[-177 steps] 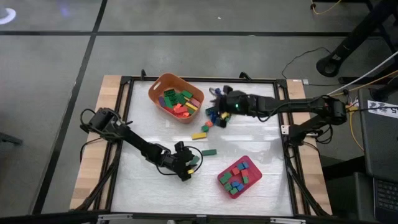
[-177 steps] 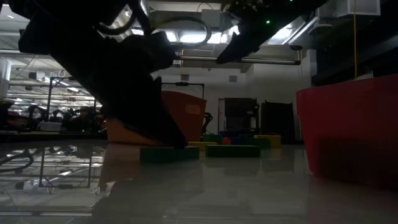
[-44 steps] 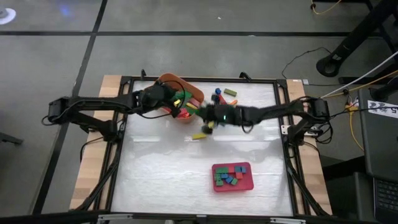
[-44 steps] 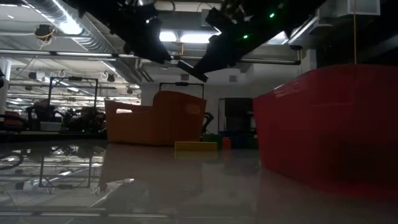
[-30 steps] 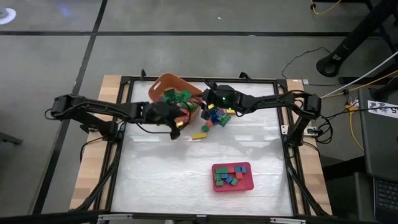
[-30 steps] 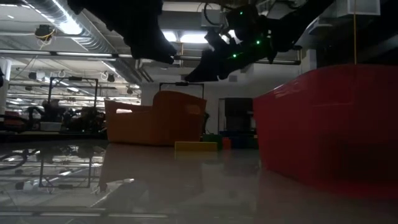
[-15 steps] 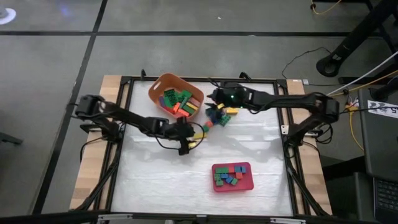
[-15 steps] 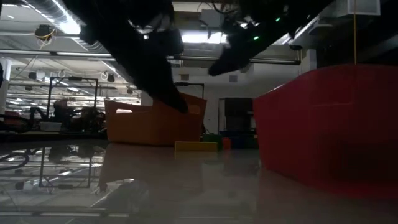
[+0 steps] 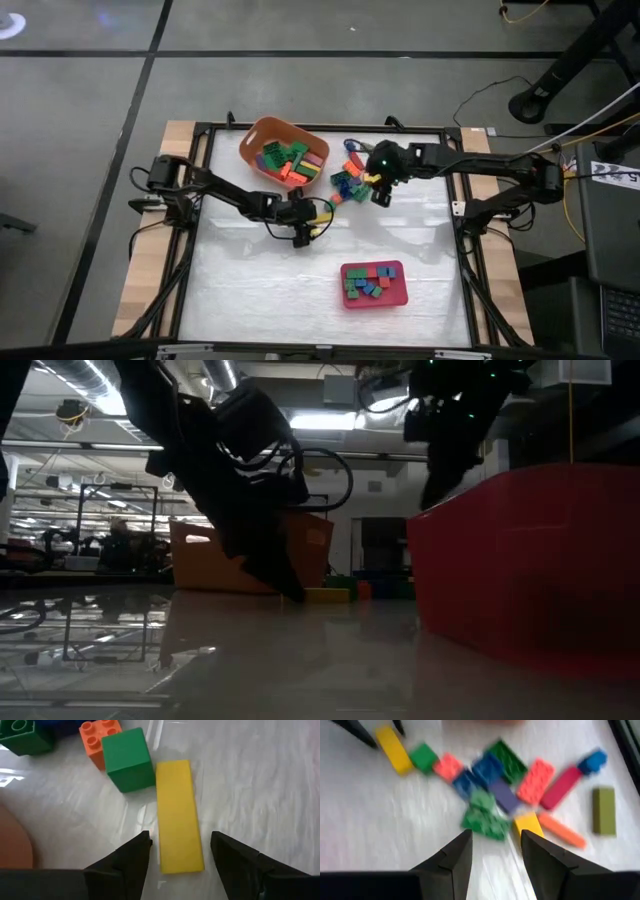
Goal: Sort blocks by size
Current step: Put the large yellow block into the orange bin
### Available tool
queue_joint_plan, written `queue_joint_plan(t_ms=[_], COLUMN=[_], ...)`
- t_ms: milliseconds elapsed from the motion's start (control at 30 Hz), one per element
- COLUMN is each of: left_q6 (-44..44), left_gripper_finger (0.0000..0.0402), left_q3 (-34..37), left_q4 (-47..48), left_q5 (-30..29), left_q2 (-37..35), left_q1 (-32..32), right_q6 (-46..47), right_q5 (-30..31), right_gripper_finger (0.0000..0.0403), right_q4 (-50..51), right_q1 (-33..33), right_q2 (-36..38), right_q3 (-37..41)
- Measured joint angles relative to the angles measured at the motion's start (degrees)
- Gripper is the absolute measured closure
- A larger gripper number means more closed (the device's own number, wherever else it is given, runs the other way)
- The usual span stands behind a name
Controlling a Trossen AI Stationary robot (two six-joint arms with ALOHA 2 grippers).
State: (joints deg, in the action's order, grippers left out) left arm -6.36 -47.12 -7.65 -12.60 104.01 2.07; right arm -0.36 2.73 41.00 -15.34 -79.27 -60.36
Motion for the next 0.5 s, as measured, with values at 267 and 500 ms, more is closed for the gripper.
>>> queue_joint_plan(t_ms=[267,500], left_q6=[0.0,-3.3], left_gripper_finger=[0.0263,0.0314], left_q3=[-0.1,0.0], left_q4=[-1.1,-0.9], left_q5=[0.2,3.6], left_q2=[1.2,0.2], left_q1=[0.4,1.3], right_q6=[-0.9,-6.8], right_q5=[10.3,10.2], right_gripper_finger=[0.0237,0.0237], right_q4=[6.4,5.5], right_q1=[-0.1,-0.1], right_q2=[-2.8,-7.9], right_q3=[0.0,0.0])
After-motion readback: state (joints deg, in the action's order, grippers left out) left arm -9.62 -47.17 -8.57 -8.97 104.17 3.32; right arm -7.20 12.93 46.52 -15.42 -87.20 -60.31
